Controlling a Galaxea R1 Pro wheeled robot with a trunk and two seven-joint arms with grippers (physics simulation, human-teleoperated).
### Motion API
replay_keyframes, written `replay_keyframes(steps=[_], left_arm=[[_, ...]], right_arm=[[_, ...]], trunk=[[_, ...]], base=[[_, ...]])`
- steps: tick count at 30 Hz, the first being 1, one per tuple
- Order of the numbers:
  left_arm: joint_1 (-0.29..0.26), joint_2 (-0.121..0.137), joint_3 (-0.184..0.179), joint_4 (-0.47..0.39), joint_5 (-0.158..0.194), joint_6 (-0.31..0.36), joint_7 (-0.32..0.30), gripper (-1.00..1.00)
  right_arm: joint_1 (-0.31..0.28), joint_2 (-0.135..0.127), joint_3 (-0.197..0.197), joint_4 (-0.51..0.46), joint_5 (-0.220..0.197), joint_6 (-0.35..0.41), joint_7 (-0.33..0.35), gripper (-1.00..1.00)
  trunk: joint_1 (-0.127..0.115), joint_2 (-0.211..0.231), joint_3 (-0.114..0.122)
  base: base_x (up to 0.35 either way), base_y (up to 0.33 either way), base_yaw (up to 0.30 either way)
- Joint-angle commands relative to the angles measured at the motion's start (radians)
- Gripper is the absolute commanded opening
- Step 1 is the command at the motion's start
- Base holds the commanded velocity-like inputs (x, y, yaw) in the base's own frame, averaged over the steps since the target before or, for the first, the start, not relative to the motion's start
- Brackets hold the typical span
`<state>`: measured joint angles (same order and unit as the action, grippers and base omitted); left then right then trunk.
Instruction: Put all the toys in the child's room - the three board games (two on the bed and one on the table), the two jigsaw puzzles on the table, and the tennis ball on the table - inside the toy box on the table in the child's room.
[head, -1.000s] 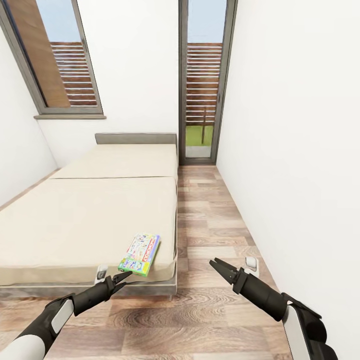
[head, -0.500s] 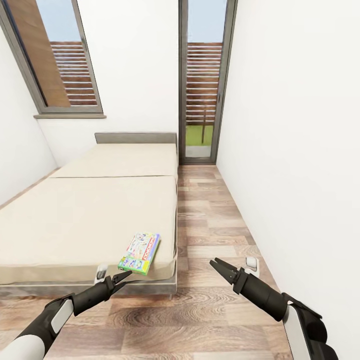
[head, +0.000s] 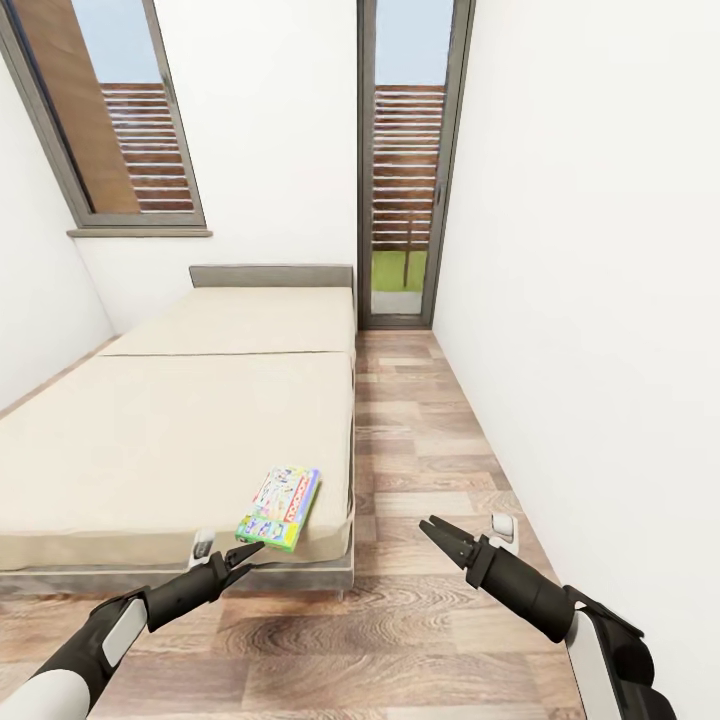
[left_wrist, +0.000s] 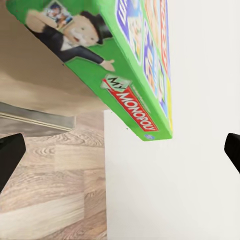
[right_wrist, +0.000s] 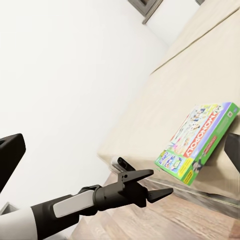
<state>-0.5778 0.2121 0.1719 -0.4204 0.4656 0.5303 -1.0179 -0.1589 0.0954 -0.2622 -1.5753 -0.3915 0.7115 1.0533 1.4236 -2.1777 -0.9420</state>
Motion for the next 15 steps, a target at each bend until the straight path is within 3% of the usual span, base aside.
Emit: replay_keyframes(steps=[1,6,15], left_arm=[[-0.001,0.0,0.001,0.0,0.004,0.008,-0.002,1.0],[-0.001,0.0,0.001,0.0,0.005,0.008,-0.002,1.0],[-0.001,0.0,0.001,0.0,0.004,0.008,-0.002,1.0]], right_arm=[[-0.001,0.001,-0.002,0.0,-0.003,0.006,0.002,1.0],[-0.001,0.001,-0.002,0.0,-0.003,0.006,0.002,1.0],[-0.001,0.001,-0.002,0.0,-0.003,0.006,0.002,1.0]], trunk=[[0.0,0.0,-0.001],[0.0,0.0,-0.001],[0.0,0.0,-0.001]], base=[[0.156,0.0,0.0],[0.121,0.0,0.0],[0.023,0.0,0.0]])
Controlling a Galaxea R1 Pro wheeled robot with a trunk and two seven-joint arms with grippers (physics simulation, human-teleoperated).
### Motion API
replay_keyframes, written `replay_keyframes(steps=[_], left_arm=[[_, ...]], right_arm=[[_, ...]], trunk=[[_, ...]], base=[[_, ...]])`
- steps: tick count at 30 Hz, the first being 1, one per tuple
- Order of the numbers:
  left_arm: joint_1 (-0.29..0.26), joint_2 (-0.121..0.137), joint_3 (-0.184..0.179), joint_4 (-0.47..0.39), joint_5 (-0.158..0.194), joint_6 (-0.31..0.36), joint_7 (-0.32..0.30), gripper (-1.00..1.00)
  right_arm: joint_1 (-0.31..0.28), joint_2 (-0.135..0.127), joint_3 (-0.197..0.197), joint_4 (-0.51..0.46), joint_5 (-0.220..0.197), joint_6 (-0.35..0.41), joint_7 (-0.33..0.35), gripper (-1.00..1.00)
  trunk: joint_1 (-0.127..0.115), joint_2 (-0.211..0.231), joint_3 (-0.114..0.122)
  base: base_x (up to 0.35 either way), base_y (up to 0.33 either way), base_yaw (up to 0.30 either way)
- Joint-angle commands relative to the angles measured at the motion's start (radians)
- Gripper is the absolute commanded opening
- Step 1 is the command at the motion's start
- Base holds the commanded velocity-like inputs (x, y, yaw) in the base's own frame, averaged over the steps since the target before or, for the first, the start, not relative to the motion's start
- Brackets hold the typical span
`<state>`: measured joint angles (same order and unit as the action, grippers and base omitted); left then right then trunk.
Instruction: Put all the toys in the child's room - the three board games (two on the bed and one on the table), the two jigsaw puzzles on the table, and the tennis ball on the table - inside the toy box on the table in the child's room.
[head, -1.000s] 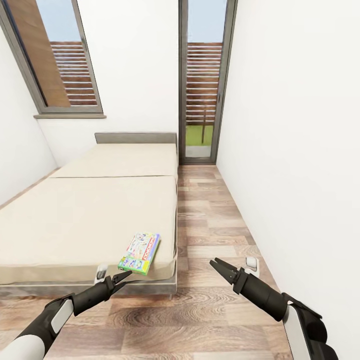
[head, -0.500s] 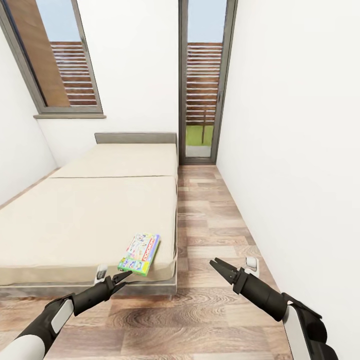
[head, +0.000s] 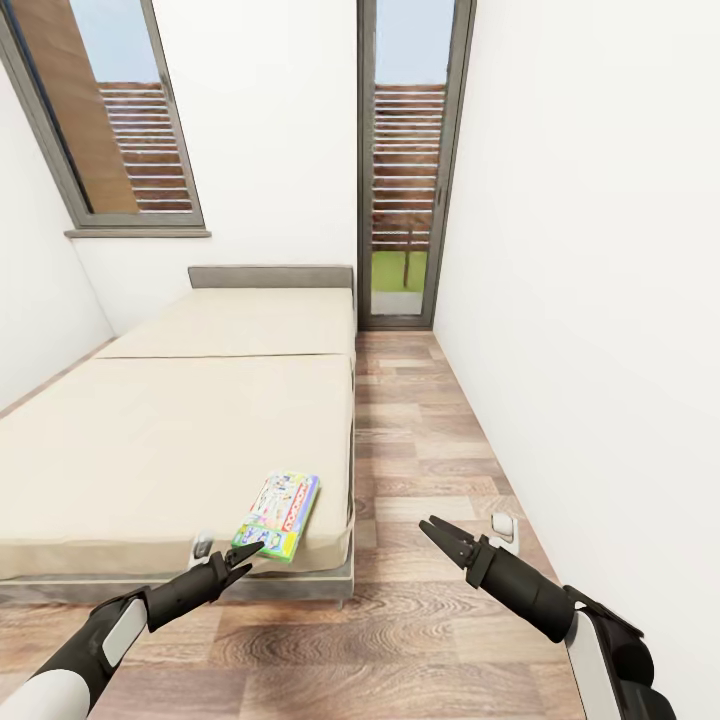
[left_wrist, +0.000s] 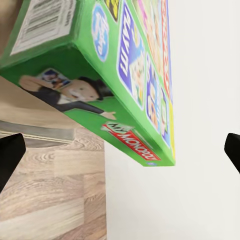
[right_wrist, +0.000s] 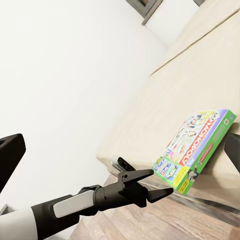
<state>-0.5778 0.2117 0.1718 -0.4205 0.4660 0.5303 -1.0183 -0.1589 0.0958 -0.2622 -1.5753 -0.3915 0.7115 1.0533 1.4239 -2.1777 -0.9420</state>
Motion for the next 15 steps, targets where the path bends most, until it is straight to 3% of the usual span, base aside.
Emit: replay_keyframes(steps=[1,15], left_arm=[[0.0,0.0,0.001,0.0,0.004,0.008,-0.002,1.0],[0.0,0.0,0.001,0.001,0.005,0.008,-0.002,1.0]], right_arm=[[-0.001,0.001,-0.002,0.0,-0.003,0.006,0.002,1.0],[-0.001,0.001,-0.002,0.0,-0.003,0.006,0.002,1.0]], trunk=[[0.0,0.0,-0.001],[0.0,0.0,-0.001]], base=[[0.005,0.0,0.0],[0.037,0.0,0.0]])
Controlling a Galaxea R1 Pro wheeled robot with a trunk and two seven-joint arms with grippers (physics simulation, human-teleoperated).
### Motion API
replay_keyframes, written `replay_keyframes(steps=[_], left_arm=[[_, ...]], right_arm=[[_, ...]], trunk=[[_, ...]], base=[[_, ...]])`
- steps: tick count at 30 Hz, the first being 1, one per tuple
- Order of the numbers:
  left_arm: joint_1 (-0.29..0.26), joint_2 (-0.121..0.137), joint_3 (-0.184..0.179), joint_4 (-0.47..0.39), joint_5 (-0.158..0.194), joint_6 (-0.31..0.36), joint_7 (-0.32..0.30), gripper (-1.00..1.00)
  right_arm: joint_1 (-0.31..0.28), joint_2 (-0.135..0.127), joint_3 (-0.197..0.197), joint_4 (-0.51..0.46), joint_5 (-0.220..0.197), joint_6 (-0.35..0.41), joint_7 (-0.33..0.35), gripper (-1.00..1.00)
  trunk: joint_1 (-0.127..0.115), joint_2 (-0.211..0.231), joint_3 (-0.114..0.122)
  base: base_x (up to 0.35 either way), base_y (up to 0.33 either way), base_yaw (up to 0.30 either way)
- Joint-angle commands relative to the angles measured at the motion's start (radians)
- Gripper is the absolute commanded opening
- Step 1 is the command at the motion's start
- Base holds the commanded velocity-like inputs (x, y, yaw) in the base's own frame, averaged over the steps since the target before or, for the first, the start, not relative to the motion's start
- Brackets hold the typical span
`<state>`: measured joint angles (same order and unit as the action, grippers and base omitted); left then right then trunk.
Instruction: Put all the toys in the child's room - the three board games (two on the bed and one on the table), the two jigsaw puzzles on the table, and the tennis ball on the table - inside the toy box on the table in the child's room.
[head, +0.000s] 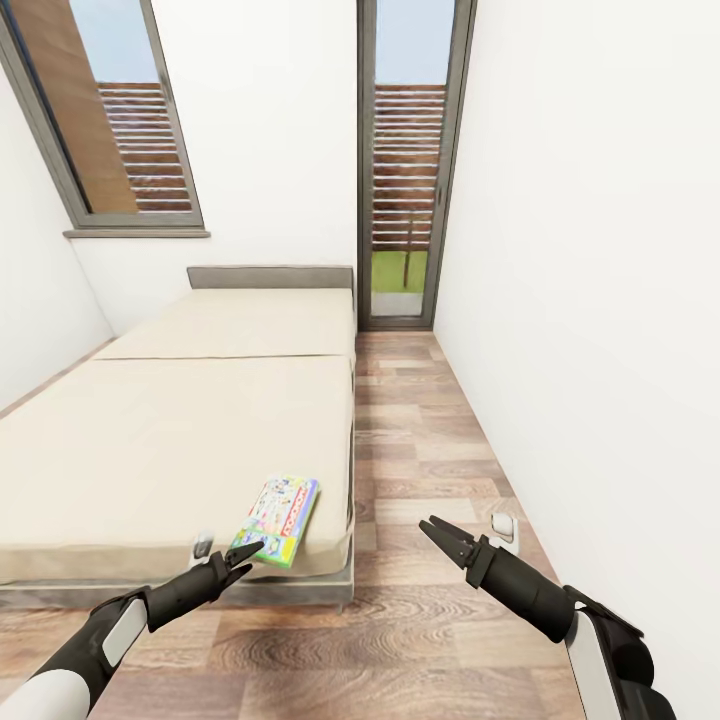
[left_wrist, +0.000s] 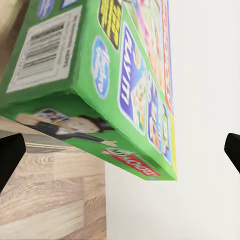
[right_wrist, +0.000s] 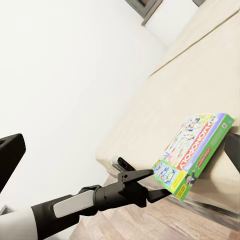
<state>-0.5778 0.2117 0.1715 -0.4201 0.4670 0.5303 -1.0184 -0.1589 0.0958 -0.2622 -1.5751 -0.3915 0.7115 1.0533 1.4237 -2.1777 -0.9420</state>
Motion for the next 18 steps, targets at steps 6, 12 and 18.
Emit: replay_keyframes(steps=[6,12,18], left_arm=[[-0.001,0.0,0.001,0.0,0.004,0.008,-0.002,1.0],[-0.001,0.0,0.001,0.0,0.004,0.009,-0.002,1.0],[-0.001,0.0,0.001,0.0,0.004,0.009,-0.002,1.0]], right_arm=[[-0.001,0.001,-0.002,0.0,-0.003,0.006,0.002,1.0],[-0.001,0.001,-0.002,0.0,-0.003,0.006,0.002,1.0],[-0.001,0.001,-0.002,0.0,-0.003,0.006,0.002,1.0]], trunk=[[0.0,0.0,-0.001],[0.0,0.0,-0.001],[0.0,0.0,-0.001]], base=[[0.034,0.0,0.0],[0.007,0.0,0.0],[0.001,0.0,0.0]])
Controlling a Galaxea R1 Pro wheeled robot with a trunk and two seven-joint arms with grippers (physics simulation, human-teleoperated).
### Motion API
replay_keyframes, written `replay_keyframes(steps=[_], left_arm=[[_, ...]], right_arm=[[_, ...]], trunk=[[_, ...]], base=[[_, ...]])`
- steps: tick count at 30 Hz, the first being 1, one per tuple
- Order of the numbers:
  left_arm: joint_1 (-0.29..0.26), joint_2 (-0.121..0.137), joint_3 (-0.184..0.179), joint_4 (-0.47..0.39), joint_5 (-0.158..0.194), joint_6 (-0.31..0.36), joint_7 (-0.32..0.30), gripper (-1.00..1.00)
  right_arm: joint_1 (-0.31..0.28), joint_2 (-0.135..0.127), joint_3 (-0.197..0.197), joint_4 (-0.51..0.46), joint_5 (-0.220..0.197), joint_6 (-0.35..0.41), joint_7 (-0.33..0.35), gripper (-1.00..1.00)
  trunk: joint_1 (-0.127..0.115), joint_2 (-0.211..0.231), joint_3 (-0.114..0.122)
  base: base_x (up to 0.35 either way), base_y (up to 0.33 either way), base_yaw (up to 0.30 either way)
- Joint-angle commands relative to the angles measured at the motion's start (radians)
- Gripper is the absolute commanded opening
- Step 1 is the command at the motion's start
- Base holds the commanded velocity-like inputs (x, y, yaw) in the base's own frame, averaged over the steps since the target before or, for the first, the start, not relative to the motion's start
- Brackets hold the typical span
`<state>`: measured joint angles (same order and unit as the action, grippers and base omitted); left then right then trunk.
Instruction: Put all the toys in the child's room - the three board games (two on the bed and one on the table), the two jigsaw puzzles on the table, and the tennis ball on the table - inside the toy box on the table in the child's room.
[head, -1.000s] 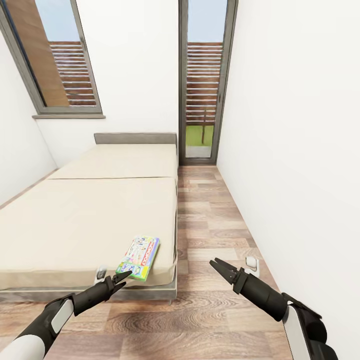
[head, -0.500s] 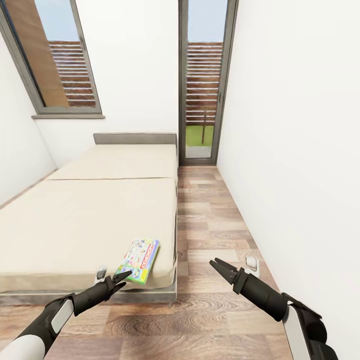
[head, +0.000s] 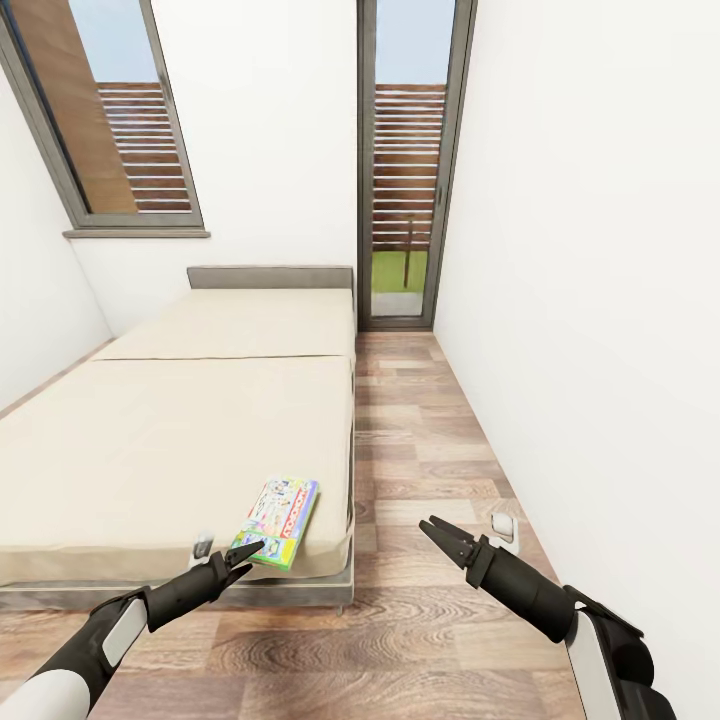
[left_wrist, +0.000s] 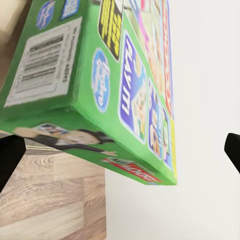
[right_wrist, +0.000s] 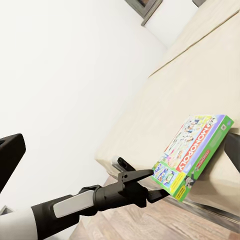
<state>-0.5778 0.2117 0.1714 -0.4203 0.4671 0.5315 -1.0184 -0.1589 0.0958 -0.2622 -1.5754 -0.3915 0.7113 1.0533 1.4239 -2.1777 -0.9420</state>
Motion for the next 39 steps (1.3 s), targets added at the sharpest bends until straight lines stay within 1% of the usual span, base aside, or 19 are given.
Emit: replay_keyframes(steps=[1,11,22,39], left_arm=[[0.0,0.0,0.001,0.001,0.004,0.008,-0.002,1.0],[0.0,0.0,0.001,0.0,0.005,0.008,-0.002,1.0],[0.0,0.0,0.0,0.0,0.005,0.008,-0.002,1.0],[0.0,0.0,0.0,0.0,0.005,0.008,-0.002,1.0]], right_arm=[[-0.001,0.001,-0.002,0.0,-0.003,0.006,0.002,1.0],[-0.001,0.001,-0.002,0.0,-0.003,0.006,0.002,1.0],[-0.001,-0.001,-0.002,0.0,-0.003,0.006,0.002,1.0],[-0.001,-0.001,-0.002,0.0,-0.003,0.006,0.002,1.0]], trunk=[[0.0,0.0,-0.001],[0.0,0.0,-0.001],[0.0,0.0,-0.001],[0.0,0.0,-0.001]], base=[[0.0,0.0,0.0],[0.007,0.0,0.0],[0.072,0.0,0.0],[0.005,0.0,0.0]])
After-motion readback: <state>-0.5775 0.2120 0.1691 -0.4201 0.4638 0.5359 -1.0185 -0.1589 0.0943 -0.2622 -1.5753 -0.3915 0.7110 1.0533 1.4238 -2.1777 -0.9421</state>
